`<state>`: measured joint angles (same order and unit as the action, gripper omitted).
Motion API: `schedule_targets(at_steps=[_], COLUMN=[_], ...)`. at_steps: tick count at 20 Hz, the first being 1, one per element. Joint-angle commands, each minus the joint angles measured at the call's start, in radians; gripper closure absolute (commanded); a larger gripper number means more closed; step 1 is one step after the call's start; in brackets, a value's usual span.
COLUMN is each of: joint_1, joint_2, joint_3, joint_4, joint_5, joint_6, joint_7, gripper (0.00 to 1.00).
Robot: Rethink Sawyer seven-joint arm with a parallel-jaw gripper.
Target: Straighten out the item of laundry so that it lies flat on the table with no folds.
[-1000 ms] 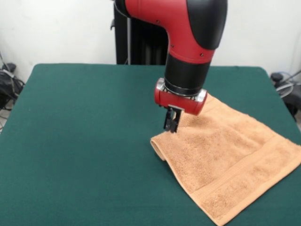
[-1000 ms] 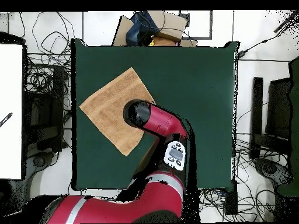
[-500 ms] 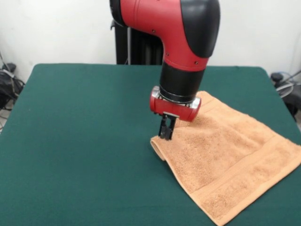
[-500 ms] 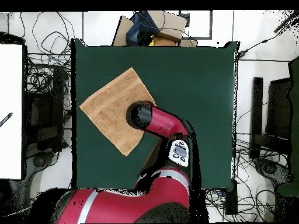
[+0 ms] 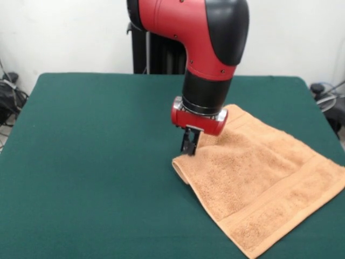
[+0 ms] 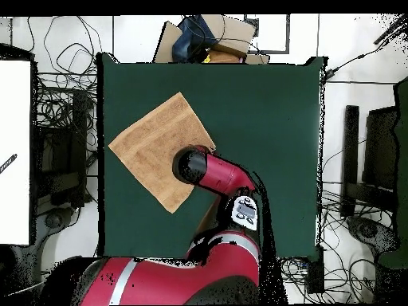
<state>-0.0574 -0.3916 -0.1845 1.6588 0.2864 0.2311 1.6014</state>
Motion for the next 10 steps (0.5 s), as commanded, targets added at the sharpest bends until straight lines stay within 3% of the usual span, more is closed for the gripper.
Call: schedule_targets(at_steps=[1,10], joint_1=[-0.009,-0.026], joint_2=[0.014,0.009], joint_3=[0.118,0.138], joint_4=[0.079,0.099], joint_5=[-0.031,-0.043], joint_6=[-0.053,-0.101], joint_7=[0.171,0.168], gripper=[1.00,1.00])
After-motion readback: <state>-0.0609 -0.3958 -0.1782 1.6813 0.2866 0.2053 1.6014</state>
